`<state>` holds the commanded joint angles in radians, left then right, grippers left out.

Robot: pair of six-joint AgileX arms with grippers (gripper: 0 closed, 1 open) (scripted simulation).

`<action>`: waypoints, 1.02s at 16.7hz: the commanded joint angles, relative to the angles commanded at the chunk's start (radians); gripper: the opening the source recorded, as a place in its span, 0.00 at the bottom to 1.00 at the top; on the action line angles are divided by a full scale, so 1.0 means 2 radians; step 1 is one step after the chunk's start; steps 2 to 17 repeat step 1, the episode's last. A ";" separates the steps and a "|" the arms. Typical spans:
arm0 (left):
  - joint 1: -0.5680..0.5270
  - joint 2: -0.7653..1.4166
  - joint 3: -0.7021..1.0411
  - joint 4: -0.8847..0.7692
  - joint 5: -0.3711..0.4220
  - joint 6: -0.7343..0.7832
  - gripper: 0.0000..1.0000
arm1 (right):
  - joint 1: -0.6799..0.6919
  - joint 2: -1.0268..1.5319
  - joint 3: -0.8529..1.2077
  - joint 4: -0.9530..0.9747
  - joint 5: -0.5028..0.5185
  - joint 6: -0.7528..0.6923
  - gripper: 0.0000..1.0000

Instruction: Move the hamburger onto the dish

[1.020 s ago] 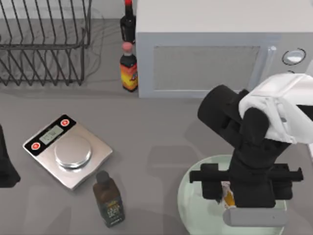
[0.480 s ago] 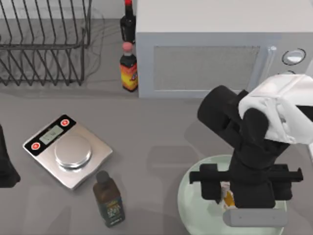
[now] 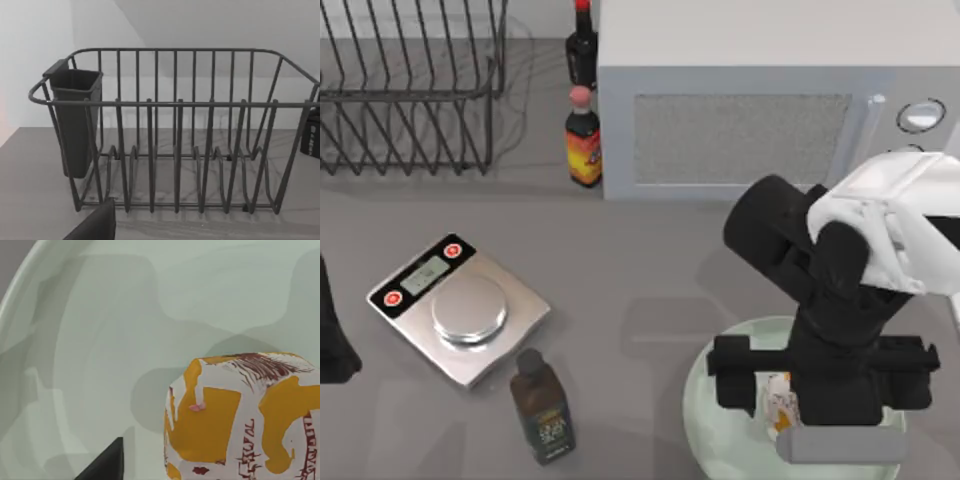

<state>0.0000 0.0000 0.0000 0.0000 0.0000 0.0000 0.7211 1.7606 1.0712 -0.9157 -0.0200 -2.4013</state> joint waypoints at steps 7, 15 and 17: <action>0.000 0.000 0.000 0.000 0.000 0.000 1.00 | 0.000 0.000 0.000 0.000 0.000 0.000 1.00; 0.000 0.000 0.000 0.000 0.000 0.000 1.00 | 0.000 0.000 0.000 0.000 0.000 0.000 1.00; 0.000 0.000 0.000 0.000 0.000 0.000 1.00 | 0.000 0.000 0.000 0.000 0.000 0.000 1.00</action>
